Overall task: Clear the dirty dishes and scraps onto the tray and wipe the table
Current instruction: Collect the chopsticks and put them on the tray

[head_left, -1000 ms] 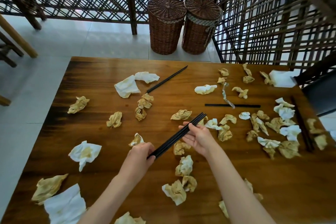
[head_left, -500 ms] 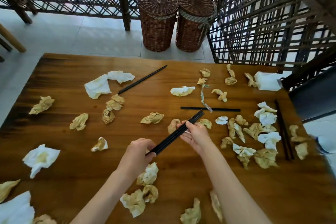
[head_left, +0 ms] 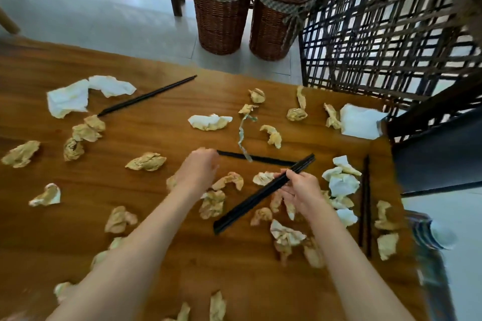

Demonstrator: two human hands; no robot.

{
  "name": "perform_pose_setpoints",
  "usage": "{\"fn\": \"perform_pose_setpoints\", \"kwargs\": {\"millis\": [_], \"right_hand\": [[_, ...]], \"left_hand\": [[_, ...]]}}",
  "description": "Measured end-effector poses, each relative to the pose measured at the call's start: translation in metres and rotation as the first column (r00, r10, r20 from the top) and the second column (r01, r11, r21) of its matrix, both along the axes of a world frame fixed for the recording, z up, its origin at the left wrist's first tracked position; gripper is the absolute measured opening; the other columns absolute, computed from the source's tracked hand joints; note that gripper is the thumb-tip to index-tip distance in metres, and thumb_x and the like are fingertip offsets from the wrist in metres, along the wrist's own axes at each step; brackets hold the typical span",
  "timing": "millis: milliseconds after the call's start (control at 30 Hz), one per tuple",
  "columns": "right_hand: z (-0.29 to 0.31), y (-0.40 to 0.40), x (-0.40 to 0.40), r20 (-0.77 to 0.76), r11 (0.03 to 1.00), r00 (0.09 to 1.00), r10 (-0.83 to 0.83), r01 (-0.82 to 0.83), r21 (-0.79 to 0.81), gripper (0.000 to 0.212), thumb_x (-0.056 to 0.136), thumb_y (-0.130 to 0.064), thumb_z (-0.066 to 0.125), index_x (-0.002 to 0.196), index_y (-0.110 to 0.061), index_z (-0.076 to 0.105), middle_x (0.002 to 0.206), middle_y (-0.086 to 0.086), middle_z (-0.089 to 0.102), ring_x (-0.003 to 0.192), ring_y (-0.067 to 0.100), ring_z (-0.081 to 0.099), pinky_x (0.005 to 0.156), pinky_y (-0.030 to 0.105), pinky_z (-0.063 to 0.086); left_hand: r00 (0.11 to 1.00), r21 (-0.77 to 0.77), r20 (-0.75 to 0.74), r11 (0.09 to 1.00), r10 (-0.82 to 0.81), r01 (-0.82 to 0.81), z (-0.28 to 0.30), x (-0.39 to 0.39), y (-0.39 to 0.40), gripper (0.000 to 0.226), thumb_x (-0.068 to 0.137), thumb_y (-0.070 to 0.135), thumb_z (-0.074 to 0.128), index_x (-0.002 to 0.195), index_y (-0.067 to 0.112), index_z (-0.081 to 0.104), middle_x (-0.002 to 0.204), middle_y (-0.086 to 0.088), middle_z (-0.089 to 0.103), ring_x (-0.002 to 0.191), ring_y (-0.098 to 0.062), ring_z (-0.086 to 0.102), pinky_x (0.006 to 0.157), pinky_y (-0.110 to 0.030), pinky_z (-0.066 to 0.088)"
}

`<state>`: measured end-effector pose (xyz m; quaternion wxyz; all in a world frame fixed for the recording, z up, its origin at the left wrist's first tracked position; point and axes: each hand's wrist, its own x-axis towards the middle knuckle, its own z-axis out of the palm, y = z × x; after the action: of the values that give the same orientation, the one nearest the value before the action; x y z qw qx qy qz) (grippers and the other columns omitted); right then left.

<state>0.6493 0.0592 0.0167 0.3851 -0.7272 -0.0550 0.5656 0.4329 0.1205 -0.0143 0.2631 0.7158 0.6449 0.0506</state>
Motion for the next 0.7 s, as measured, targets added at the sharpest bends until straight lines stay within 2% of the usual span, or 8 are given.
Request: {"fn": "perform_pose_setpoints", "kwargs": {"millis": [67, 133, 233, 367, 500, 700], "right_hand": [[-0.003, 0.001, 0.014, -0.007, 1.000, 1.000, -0.002, 0.002, -0.021, 0.016, 0.098, -0.012, 0.046, 0.092, -0.005, 0.059, 0.090, 0.013, 0.070, 0.084, 0.024, 0.068, 0.058, 0.031, 0.053], [-0.006, 0.003, 0.026, -0.018, 0.999, 1.000, 0.008, -0.008, -0.036, 0.016, 0.098, -0.013, 0.045, 0.094, -0.006, 0.059, 0.091, 0.012, 0.070, 0.083, 0.023, 0.069, 0.057, 0.029, 0.052], [-0.010, 0.005, 0.037, -0.039, 0.999, 0.999, 0.028, -0.029, -0.034, 0.017, 0.098, -0.014, 0.045, 0.095, -0.006, 0.059, 0.092, 0.012, 0.070, 0.080, 0.022, 0.069, 0.057, 0.028, 0.054], [-0.013, 0.008, 0.044, -0.034, 0.997, 0.998, 0.058, -0.059, -0.045, 0.017, 0.098, -0.015, 0.045, 0.096, -0.008, 0.060, 0.089, 0.009, 0.071, 0.077, 0.019, 0.070, 0.057, 0.027, 0.054], [-0.015, 0.012, 0.049, -0.035, 0.997, 0.997, 0.064, -0.065, -0.047, 0.017, 0.098, -0.016, 0.045, 0.096, -0.009, 0.061, 0.088, 0.008, 0.072, 0.080, 0.020, 0.070, 0.063, 0.029, 0.054], [-0.016, 0.014, 0.047, -0.047, 0.996, 0.998, 0.052, -0.054, -0.064, 0.017, 0.098, -0.015, 0.046, 0.095, -0.009, 0.062, 0.082, 0.006, 0.073, 0.078, 0.020, 0.069, 0.059, 0.028, 0.054]], "left_hand": [[0.997, 0.061, -0.077, 0.998, 0.024, -0.020, -0.008, 0.007, 0.014, 0.034, 0.089, 0.017, 0.059, 0.123, 0.018, 0.058, 0.115, -0.004, 0.059, 0.105, -0.024, 0.055, 0.080, -0.037, 0.052], [0.988, 0.097, -0.154, 0.995, 0.029, -0.015, -0.015, 0.009, 0.024, 0.036, 0.089, 0.015, 0.060, 0.124, 0.017, 0.058, 0.114, -0.006, 0.059, 0.104, -0.025, 0.054, 0.074, -0.035, 0.050], [0.963, 0.116, -0.268, 0.993, 0.000, 0.032, -0.023, 0.007, 0.031, 0.027, 0.090, 0.017, 0.059, 0.116, 0.017, 0.063, 0.109, -0.005, 0.059, 0.098, -0.024, 0.054, 0.068, -0.031, 0.046], [0.936, 0.145, -0.351, 0.985, -0.036, 0.092, -0.024, 0.007, 0.038, 0.017, 0.089, 0.019, 0.060, 0.104, 0.016, 0.070, 0.099, -0.002, 0.064, 0.088, -0.021, 0.057, 0.069, -0.030, 0.049], [0.931, 0.148, -0.363, 0.984, -0.039, 0.099, -0.022, 0.007, 0.042, 0.012, 0.087, 0.020, 0.063, 0.096, 0.016, 0.071, 0.093, 0.000, 0.065, 0.083, -0.018, 0.056, 0.069, -0.028, 0.048], [0.928, 0.130, -0.368, 0.985, -0.061, 0.116, -0.021, 0.005, 0.043, 0.013, 0.086, 0.021, 0.065, 0.096, 0.016, 0.070, 0.094, 0.000, 0.064, 0.085, -0.018, 0.055, 0.071, -0.028, 0.047]]}}
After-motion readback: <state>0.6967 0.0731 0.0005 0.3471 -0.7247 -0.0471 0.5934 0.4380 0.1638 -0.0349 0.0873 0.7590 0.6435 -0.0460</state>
